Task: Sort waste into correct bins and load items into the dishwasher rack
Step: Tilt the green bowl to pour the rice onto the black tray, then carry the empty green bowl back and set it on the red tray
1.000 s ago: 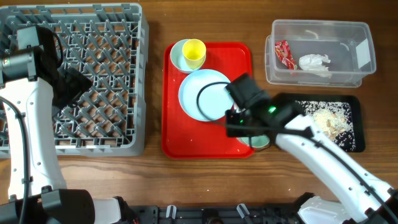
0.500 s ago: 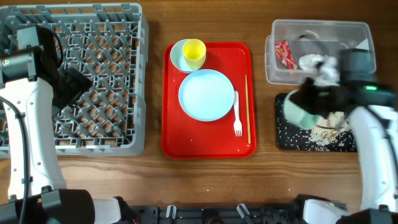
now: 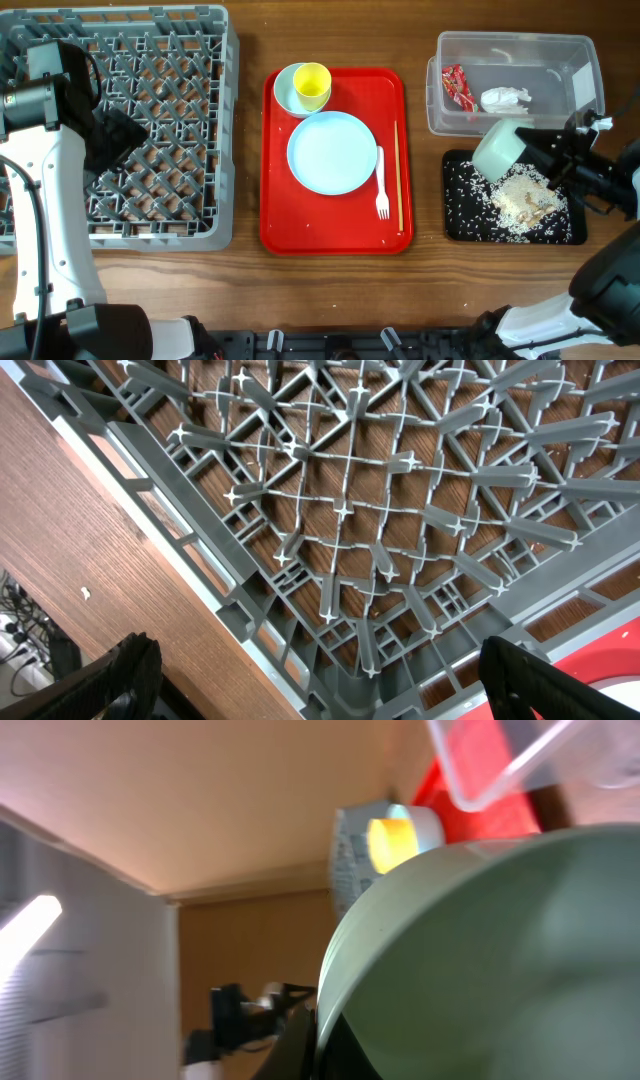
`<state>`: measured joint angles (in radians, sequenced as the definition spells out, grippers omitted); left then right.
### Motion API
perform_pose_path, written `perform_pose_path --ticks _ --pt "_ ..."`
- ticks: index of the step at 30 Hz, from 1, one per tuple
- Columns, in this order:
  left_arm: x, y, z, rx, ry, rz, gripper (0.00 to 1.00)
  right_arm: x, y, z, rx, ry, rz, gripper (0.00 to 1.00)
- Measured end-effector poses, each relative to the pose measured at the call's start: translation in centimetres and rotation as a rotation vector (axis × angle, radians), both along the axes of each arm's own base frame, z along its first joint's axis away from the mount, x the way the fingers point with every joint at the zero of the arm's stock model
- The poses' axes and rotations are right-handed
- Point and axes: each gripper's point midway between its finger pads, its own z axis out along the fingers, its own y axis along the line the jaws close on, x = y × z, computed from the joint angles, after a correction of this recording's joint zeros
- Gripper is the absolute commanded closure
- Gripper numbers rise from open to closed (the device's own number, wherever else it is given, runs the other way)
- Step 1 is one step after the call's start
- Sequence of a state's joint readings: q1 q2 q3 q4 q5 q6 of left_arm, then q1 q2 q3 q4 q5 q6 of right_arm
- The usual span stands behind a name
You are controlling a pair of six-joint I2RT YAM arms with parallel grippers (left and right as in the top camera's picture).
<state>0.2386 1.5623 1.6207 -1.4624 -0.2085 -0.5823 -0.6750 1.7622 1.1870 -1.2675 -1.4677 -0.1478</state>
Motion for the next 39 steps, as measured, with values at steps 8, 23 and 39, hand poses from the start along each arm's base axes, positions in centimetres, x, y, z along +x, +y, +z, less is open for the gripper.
perform_pose_path --ticks 8,23,39 --pt "0.0 0.0 0.0 0.0 0.0 0.0 0.0 -0.3 0.3 1.7 0.177 0.097 -0.031 0.96" --pt "0.0 0.0 0.0 -0.001 0.0 0.0 0.0 -3.5 7.0 4.6 -0.273 -0.167 0.213 0.96" --pt "0.0 0.0 0.0 0.0 0.0 0.0 0.0 -10.0 32.7 -4.3 -1.175 -0.13 0.603 0.96"
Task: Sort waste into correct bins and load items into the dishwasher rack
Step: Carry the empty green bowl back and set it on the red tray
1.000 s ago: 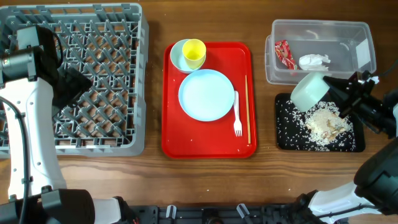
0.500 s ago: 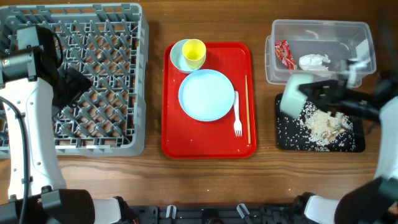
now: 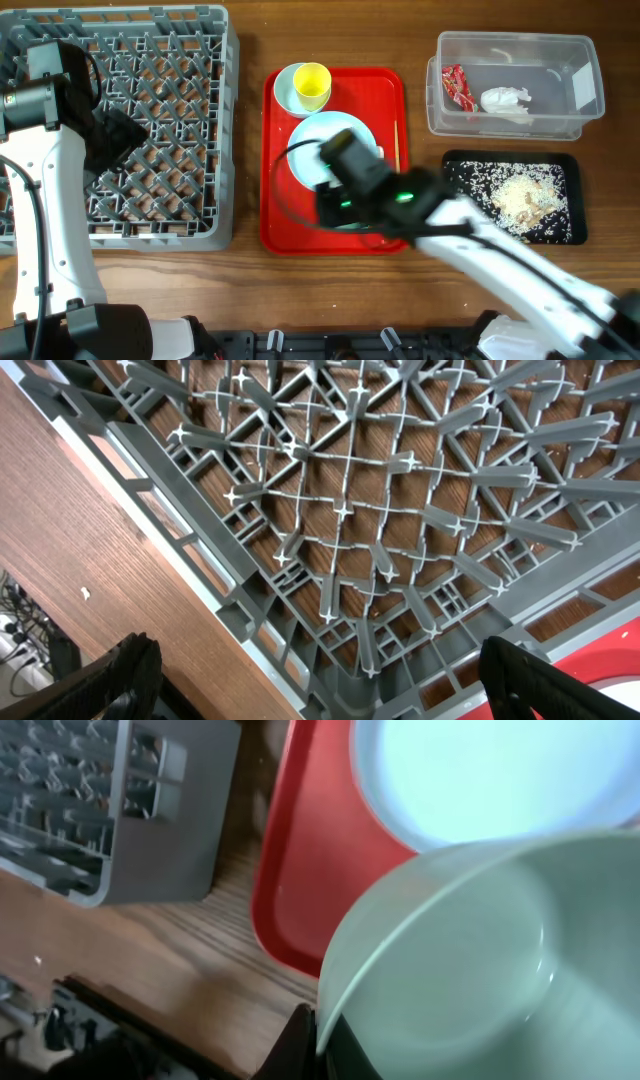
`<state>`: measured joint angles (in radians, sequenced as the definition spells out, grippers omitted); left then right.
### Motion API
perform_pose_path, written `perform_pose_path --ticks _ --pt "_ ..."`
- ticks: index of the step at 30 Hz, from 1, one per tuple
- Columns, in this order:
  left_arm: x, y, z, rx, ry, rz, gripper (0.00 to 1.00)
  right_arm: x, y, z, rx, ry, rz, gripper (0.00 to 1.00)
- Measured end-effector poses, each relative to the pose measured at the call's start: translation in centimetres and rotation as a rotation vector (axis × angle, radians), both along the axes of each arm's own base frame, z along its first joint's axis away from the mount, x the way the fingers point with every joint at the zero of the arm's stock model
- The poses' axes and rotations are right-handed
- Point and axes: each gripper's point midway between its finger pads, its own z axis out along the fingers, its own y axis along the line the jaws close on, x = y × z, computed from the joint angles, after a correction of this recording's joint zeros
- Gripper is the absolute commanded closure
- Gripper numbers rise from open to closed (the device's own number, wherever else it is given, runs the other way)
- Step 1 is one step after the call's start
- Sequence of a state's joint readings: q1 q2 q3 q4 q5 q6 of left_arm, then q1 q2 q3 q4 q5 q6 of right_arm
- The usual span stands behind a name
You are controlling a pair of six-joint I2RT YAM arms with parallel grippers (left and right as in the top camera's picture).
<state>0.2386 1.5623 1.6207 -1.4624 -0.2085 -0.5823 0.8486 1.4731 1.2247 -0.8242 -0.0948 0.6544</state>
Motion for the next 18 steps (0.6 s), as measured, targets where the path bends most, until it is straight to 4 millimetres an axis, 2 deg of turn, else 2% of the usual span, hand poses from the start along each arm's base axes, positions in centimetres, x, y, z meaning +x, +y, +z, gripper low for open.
perform_pose_path --ticks 1,3,6,7,8,10,12,18 --pt "0.0 0.0 0.0 0.0 0.0 0.0 0.0 -0.2 1.6 -1.4 -0.014 0.004 0.007 0.96" --pt "0.0 0.0 0.0 0.0 0.0 0.0 0.0 -0.4 3.5 -3.4 -0.031 0.011 0.016 0.96" --pt "0.0 0.0 0.0 0.0 0.0 0.0 0.0 -0.2 5.2 -6.8 -0.066 0.03 0.028 0.96" --pt "0.0 0.0 0.0 0.0 0.0 0.0 0.0 -0.2 5.3 -7.4 -0.074 0.033 0.028 0.96" --pt "0.0 0.0 0.0 0.0 0.0 0.0 0.0 0.0 5.5 -7.5 -0.071 0.029 0.029 0.94" --pt "0.0 0.0 0.0 0.0 0.0 0.0 0.0 0.3 5.8 -7.4 -0.061 0.016 0.03 0.77" --pt "0.0 0.0 0.0 0.0 0.0 0.0 0.0 0.3 6.0 -7.3 -0.052 0.008 0.046 0.75" --pt "0.0 0.0 0.0 0.0 0.0 0.0 0.0 -0.5 7.2 -6.9 0.004 0.035 0.111 0.56"
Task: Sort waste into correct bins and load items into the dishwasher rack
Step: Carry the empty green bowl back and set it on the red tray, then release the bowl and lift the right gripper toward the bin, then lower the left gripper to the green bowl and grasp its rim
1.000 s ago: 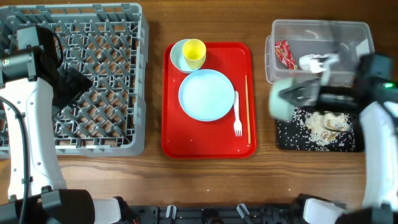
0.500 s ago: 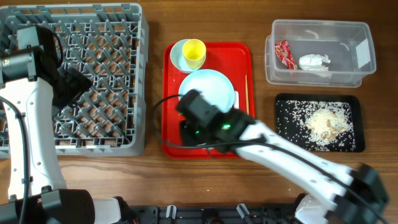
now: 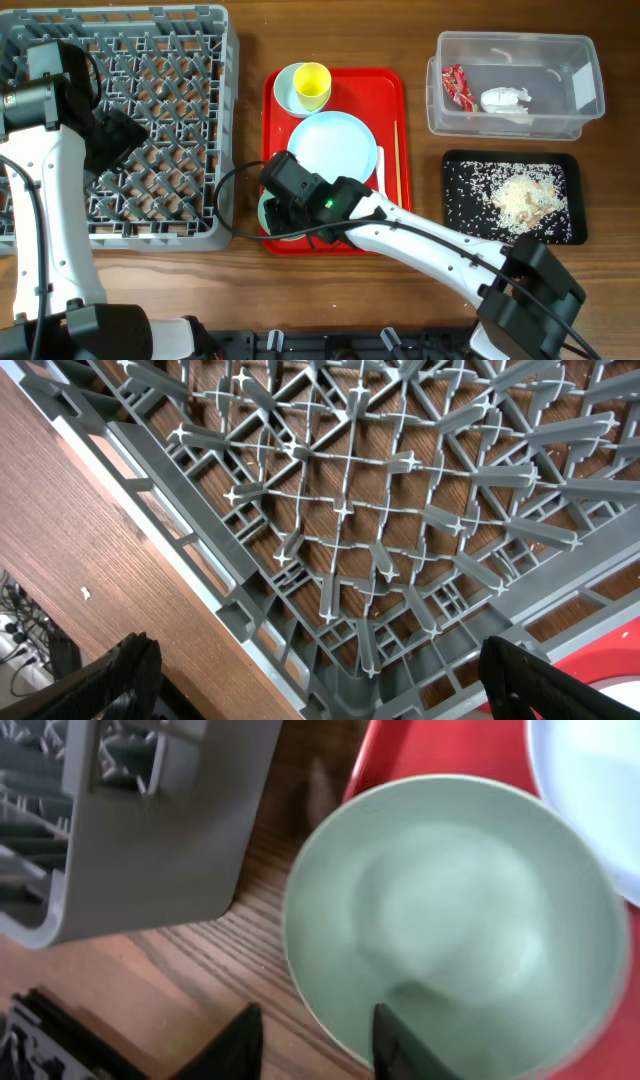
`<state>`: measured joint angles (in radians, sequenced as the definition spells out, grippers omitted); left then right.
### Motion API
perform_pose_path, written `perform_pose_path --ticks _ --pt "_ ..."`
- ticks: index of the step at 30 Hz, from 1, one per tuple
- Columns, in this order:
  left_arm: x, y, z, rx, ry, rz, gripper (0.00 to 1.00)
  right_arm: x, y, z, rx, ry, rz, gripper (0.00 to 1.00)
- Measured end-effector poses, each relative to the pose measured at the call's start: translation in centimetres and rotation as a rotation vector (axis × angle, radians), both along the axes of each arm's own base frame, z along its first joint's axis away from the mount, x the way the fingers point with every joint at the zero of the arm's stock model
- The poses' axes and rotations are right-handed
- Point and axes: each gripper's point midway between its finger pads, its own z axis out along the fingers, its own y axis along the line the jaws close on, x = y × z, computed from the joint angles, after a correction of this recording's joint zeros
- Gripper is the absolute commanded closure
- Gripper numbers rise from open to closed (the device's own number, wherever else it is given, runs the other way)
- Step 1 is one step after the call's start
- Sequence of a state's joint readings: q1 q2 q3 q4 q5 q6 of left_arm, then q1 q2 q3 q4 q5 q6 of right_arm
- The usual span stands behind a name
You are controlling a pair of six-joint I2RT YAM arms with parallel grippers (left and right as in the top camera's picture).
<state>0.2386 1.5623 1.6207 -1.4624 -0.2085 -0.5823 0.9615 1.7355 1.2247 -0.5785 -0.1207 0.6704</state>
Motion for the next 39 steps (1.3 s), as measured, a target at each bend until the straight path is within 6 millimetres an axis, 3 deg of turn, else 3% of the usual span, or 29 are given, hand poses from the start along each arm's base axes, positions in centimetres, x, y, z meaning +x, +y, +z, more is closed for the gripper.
perform_pose_path --ticks 2,3,4,6,7,8,11,13,16,20,22,27,33,36,39 --pt "0.0 0.0 0.0 0.0 0.0 0.0 0.0 -0.3 -0.3 0.0 -0.015 0.02 0.007 0.49" --pt "0.0 0.0 0.0 0.0 0.0 0.0 0.0 -0.3 -0.7 0.2 -0.027 0.03 0.004 0.41" --pt "0.0 0.0 0.0 0.0 0.0 0.0 0.0 -0.2 -1.4 0.6 -0.051 0.046 -0.007 0.23" --pt "0.0 0.0 0.0 0.001 -0.001 0.0 0.0 1.7 -3.0 3.2 -0.061 0.04 -0.059 0.0" --pt "0.0 0.0 0.0 0.0 0.0 0.0 0.0 2.7 -3.8 4.7 -0.056 0.026 -0.089 0.0" --pt "0.0 0.0 0.0 -0.001 0.0 0.0 0.0 4.6 -6.3 7.9 -0.057 -0.006 -0.15 0.0" --pt "0.0 0.0 0.0 0.0 0.0 0.0 0.0 8.2 -13.7 13.8 -0.083 -0.081 -0.332 0.0" --pt "0.0 0.0 0.0 0.0 0.0 0.0 0.0 9.9 -20.2 17.2 -0.112 -0.16 -0.495 0.0" --pt "0.0 0.0 0.0 0.0 0.0 0.0 0.0 10.0 -28.2 19.3 -0.185 -0.217 -0.7 0.0" --pt "0.0 0.0 0.0 0.0 0.0 0.0 0.0 10.0 -35.3 19.4 -0.282 -0.213 -0.897 0.0" --pt "0.0 0.0 0.0 0.0 0.0 0.0 0.0 10.0 -36.3 19.4 -0.295 -0.215 -0.922 0.0" --pt "1.0 -0.8 0.0 -0.048 -0.044 -0.009 0.0 10.0 -36.4 19.5 -0.298 -0.218 -0.926 0.0" --pt "2.2 -7.9 0.3 -0.453 -0.125 -0.108 0.0 10.0 -36.4 19.5 -0.297 -0.22 -0.927 0.0" --pt "1.3 -12.2 1.3 -0.631 -0.115 -0.271 0.0 10.0 -36.4 19.5 -0.297 -0.22 -0.927 0.0" --pt "-0.3 -17.4 1.6 -0.696 -0.051 -0.506 0.0 10.0 -36.4 19.5 -0.297 -0.22 -0.927 0.0"
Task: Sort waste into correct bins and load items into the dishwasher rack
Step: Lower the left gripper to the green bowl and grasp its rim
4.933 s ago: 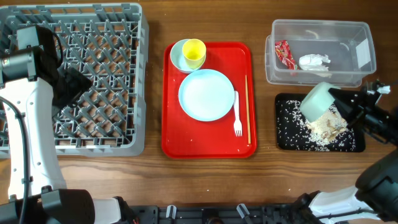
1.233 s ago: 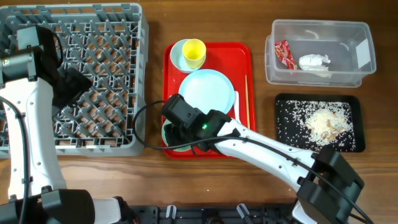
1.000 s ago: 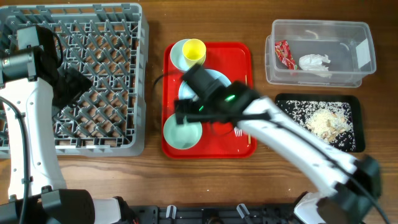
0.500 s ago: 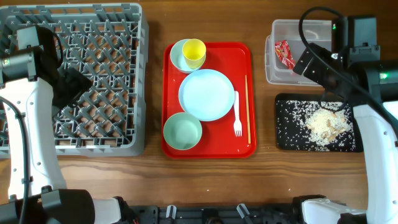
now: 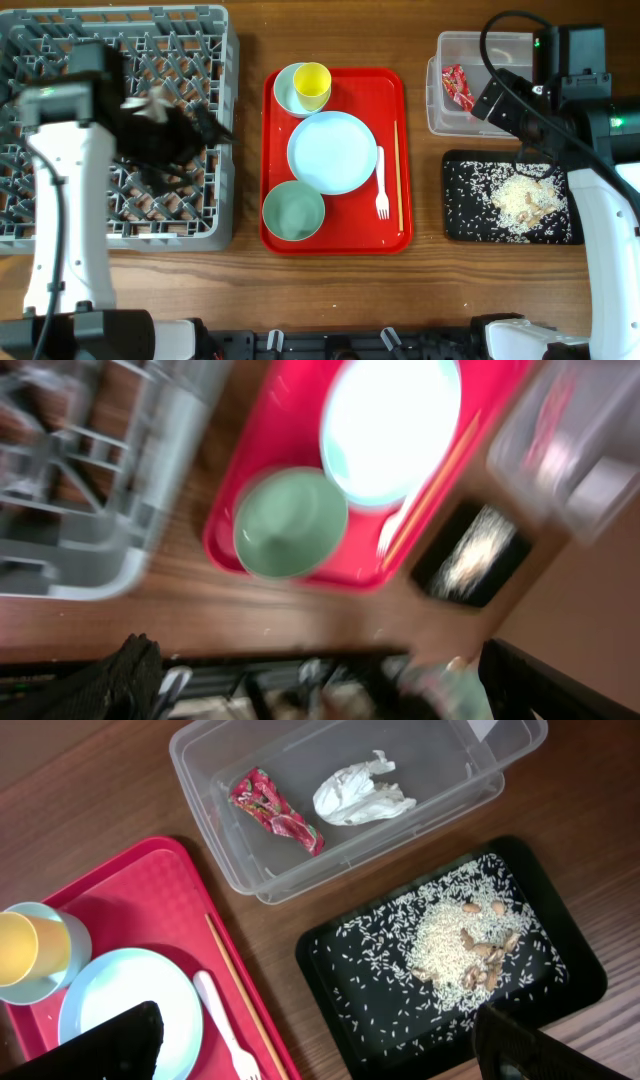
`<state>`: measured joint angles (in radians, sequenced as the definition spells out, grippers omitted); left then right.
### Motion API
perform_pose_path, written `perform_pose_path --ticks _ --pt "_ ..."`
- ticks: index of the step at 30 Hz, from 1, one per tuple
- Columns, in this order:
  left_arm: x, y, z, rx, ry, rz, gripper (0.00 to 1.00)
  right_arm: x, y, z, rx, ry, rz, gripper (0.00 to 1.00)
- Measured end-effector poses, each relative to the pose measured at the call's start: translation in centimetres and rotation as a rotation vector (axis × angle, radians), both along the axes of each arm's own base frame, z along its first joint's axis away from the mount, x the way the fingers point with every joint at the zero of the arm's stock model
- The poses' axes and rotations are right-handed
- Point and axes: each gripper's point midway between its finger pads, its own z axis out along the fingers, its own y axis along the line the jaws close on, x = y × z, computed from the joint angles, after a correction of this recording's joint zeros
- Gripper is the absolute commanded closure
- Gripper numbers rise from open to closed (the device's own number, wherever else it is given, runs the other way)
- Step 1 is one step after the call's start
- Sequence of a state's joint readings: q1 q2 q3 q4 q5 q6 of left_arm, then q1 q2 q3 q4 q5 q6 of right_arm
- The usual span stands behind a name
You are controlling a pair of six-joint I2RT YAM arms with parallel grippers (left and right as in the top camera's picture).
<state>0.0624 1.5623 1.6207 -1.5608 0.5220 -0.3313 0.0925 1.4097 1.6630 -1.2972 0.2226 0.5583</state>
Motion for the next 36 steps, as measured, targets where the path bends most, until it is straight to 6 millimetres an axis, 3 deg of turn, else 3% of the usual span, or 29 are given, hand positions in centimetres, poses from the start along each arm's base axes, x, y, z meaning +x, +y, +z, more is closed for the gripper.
perform_pose_path --ticks 3,7,10,11,15,22,26,31,34,36 --pt "-1.0 -3.7 -0.4 0.031 -0.014 -0.15 0.0 0.0 0.0 0.0 0.0 0.0 0.0 0.0" --pt "-1.8 -8.9 -3.8 0.156 -0.06 -0.304 0.03 0.0 0.0 0.0 0.001 0.0 0.0 0.0" --pt "-2.3 -12.1 -6.7 0.253 -0.121 -0.367 0.28 0.0 0.0 0.0 0.0 0.0 0.0 0.0" --pt "-2.3 -12.8 -7.4 0.274 -0.142 -0.366 0.29 0.0 0.0 0.0 0.0 0.0 0.0 0.0" --pt "-3.0 -16.2 -10.7 0.317 -0.249 -0.431 0.47 0.0 0.0 0.0 0.0 0.0 0.0 0.0" --pt "-3.4 -14.5 -15.4 0.485 -0.257 -0.388 0.5 0.0 0.0 0.0 0.0 0.0 0.0 0.0" --pt "-2.0 -15.1 -18.0 0.521 -0.258 -0.379 0.51 0.0 0.0 0.0 0.0 0.0 0.0 0.0" --pt "-2.2 -15.9 -21.5 0.561 -0.221 -0.418 0.51 0.0 0.0 0.0 0.0 0.0 0.0 0.0" --pt "-2.8 -16.7 -22.2 0.565 -0.224 -0.447 0.74 0.0 0.0 0.0 0.0 0.0 0.0 0.0" --pt "-3.0 -16.9 -22.2 0.577 -0.233 -0.457 0.76 0.0 0.0 0.0 0.0 0.0 0.0 0.0"
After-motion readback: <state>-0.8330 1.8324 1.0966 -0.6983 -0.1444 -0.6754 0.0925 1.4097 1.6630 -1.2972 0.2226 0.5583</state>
